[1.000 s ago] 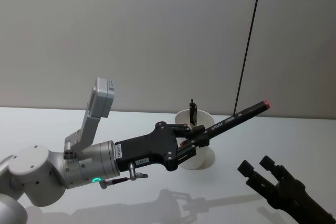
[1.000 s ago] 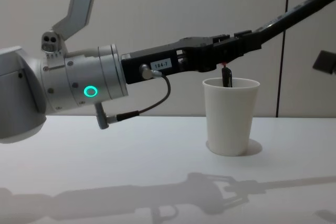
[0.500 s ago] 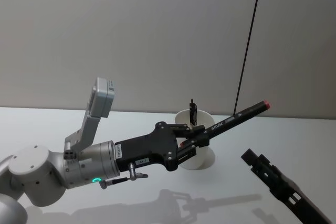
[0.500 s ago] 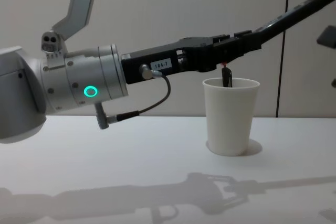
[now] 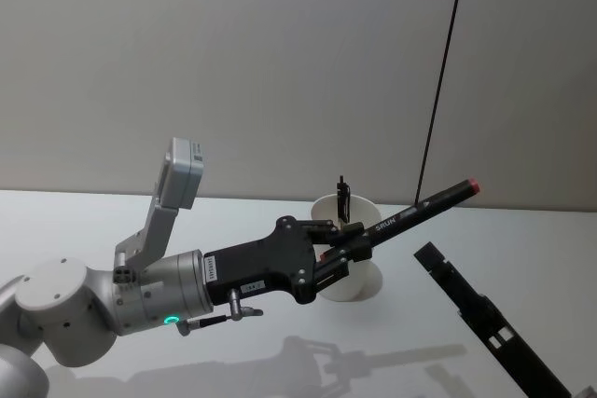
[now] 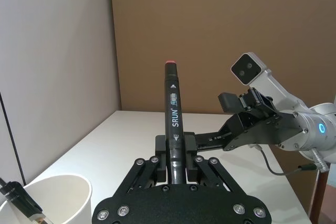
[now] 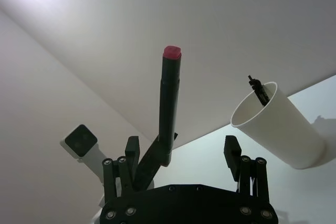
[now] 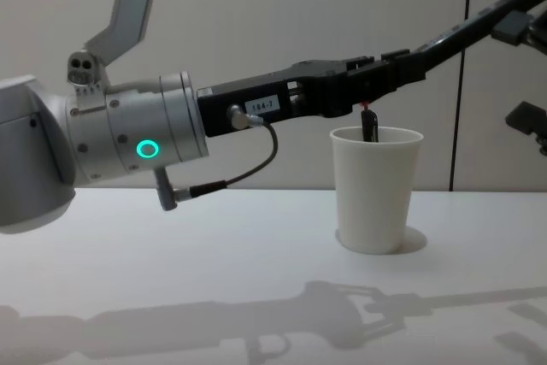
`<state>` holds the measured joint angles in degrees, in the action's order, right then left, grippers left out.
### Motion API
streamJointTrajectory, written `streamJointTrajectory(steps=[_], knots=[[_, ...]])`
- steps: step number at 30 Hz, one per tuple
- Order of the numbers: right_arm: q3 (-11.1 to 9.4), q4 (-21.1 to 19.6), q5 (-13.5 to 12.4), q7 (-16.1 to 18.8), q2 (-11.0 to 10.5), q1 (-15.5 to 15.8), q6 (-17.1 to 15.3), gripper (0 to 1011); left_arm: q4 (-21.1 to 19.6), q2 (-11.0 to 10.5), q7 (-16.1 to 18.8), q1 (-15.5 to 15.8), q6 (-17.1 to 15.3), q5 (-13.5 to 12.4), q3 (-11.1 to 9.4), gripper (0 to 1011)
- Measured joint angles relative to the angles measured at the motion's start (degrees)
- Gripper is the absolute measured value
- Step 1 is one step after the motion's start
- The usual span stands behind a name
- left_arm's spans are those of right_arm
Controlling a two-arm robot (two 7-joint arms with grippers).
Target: Place the pen into the pen holder.
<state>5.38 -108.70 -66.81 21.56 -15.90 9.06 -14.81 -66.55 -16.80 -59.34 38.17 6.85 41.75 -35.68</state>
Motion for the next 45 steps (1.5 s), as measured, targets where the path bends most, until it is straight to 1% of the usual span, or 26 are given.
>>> streamJointTrajectory(steps=[6, 12, 22, 37, 45], knots=[[0.68, -0.12, -0.38, -0.73, 0.92, -0.24, 0.59, 1001, 0.0, 0.0, 0.0, 0.0, 0.0, 0.0, 0.0, 203], [1.22, -0.22, -0.51, -1.34, 2.36, -0.37, 2.4, 1001, 0.0, 0.0, 0.0, 0.0, 0.0, 0.0, 0.0, 204], [1.54, -0.15, -0.82, -1.97, 3.88, -1.19, 4.71, 1001, 0.0, 0.0, 0.0, 0.0, 0.0, 0.0, 0.0, 204], [2.3, 0.26, -0.87, -3.57, 5.02, -2.79, 6.64, 1001, 0.0, 0.0, 0.0, 0.0, 0.0, 0.0, 0.0, 203], [2.81, 0.29, -0.01, -5.08, 5.6, -3.43, 8.08, 1001, 0.0, 0.0, 0.0, 0.0, 0.0, 0.0, 0.0, 204]])
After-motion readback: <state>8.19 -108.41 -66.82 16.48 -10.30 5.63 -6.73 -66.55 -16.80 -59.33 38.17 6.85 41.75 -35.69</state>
